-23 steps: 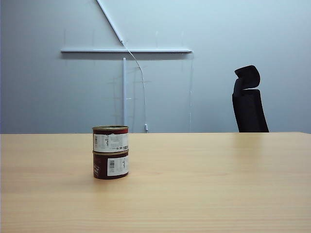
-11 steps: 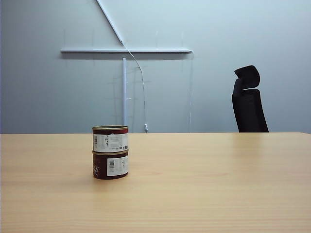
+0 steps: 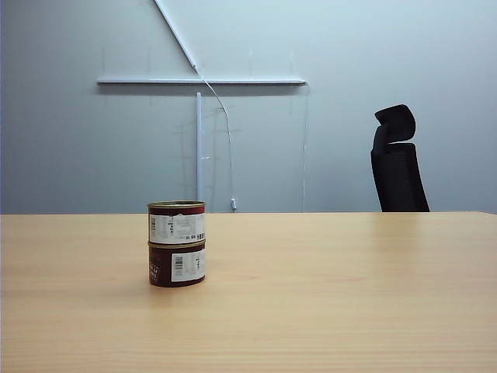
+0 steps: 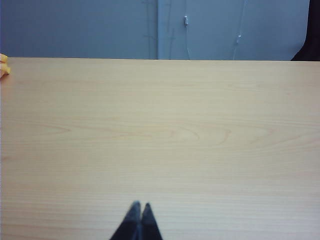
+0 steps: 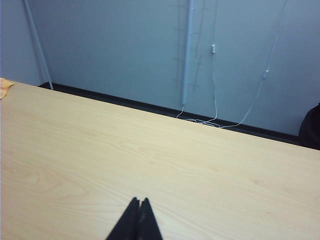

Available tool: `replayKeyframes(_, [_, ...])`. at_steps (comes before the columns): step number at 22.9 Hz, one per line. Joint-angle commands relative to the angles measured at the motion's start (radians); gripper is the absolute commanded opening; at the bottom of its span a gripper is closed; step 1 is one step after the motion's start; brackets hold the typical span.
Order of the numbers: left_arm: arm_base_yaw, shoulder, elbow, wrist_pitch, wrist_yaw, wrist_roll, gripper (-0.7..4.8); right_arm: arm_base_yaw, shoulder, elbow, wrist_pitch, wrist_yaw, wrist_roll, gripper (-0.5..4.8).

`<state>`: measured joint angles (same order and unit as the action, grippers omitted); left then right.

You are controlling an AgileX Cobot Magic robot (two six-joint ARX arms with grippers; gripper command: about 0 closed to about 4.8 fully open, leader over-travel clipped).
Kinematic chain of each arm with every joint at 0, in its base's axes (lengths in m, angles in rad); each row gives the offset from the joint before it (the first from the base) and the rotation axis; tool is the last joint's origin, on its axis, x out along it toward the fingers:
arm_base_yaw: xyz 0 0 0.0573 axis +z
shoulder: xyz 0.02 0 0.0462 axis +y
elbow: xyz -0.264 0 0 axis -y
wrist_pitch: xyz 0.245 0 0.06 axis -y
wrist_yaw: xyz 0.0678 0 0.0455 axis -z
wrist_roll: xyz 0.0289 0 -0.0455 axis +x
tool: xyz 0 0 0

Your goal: Stack a can of tomatoes on the right onto the can of tomatoes on the left.

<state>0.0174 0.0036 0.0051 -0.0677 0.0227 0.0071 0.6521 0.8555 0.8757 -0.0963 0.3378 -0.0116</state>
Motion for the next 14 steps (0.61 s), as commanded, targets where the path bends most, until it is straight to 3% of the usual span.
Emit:
replayKeyframes(1, [0.001,0.002,0.004,0.008,0.000,0.000,-0.04,0.002,-0.001,0.005,0.018,0.000,0.004,-0.09])
replayKeyframes(7, [0.001,0.002,0.004,0.008,0.000,0.000,-0.04,0.001,-0.001,0.005,0.018,0.000,0.004,-0.09])
replayKeyframes(11, [0.001,0.002,0.004,0.008,0.000,0.000,-0.04,-0.004,-0.078,-0.013,-0.068,0.000,0.000,-0.09])
replayKeyframes(14, [0.001,0.002,0.004,0.008,0.000,0.000,-0.04,-0.102,-0.192,-0.118,-0.063,-0.048,-0.007,-0.08])
